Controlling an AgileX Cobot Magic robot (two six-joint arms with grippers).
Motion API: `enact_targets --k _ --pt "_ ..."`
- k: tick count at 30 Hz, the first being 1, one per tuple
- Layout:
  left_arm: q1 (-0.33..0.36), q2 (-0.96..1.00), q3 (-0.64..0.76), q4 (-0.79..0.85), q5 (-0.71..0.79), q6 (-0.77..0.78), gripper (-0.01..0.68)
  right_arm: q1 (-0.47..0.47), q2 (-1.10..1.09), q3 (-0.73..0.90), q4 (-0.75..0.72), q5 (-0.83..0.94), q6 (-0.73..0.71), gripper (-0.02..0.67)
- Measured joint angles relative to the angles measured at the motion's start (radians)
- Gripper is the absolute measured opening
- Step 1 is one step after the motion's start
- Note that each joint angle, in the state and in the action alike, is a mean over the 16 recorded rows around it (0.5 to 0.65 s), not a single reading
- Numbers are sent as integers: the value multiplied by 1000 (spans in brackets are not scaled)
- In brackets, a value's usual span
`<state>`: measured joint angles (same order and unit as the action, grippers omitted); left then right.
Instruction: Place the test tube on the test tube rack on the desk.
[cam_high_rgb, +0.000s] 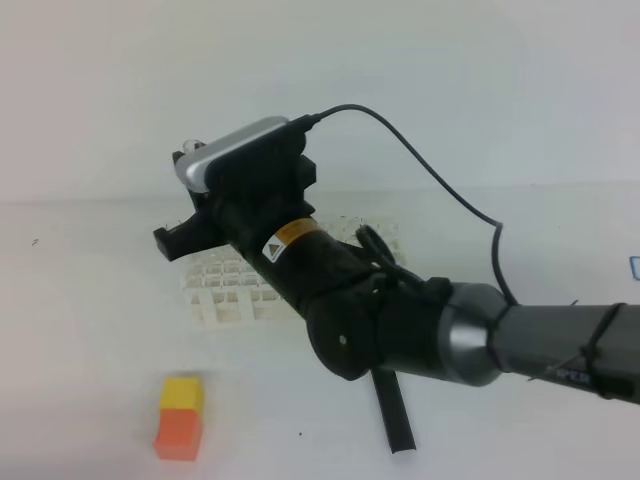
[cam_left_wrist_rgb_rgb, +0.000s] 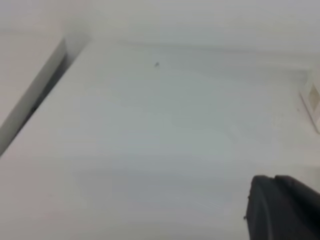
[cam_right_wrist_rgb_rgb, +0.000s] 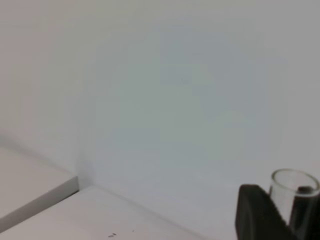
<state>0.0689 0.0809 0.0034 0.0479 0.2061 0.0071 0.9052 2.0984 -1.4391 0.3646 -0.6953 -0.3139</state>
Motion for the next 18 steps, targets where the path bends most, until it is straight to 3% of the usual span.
enact_targets --k 18 --pt "0 -111 10 -2 141 -177 -1 15 93 -53 18 -23 -34 128"
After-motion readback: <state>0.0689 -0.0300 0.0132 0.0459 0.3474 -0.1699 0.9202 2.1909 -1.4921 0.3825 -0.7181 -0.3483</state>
